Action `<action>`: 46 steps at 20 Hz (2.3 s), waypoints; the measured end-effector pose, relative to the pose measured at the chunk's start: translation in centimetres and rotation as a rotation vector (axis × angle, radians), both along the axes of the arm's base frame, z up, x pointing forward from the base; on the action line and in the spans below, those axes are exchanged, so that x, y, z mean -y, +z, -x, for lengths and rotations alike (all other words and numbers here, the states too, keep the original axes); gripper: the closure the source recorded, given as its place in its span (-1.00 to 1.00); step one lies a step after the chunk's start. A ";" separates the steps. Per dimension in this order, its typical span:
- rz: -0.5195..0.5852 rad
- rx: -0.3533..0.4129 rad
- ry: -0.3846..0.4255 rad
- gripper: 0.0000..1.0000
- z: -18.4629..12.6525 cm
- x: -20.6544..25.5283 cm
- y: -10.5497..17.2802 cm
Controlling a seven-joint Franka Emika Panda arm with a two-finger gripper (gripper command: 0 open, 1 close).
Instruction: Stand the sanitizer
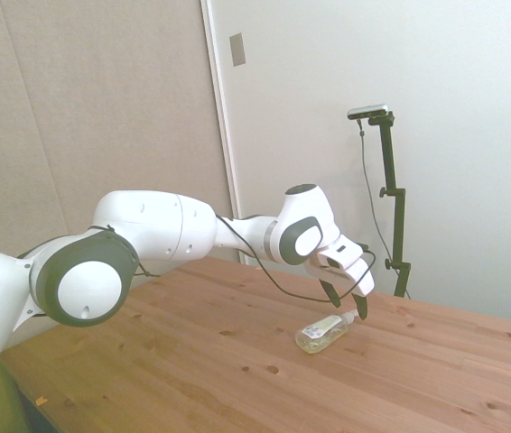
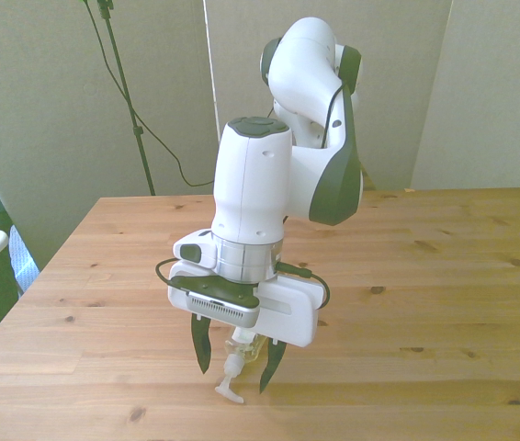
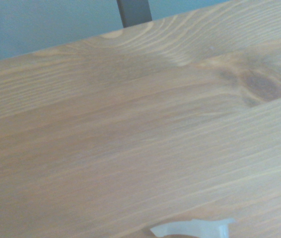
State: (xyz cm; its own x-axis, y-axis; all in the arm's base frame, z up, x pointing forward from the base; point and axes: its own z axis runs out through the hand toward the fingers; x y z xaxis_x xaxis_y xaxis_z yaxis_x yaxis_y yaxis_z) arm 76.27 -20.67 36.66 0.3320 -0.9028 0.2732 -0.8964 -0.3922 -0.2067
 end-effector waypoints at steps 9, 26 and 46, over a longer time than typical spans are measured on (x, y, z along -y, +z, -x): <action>-0.009 -0.026 -0.016 1.00 -0.4 0.9 -1.1; -0.042 -0.032 -0.035 1.00 -0.1 2.1 -1.3; -0.001 0.143 -0.066 1.00 -0.9 -1.7 4.5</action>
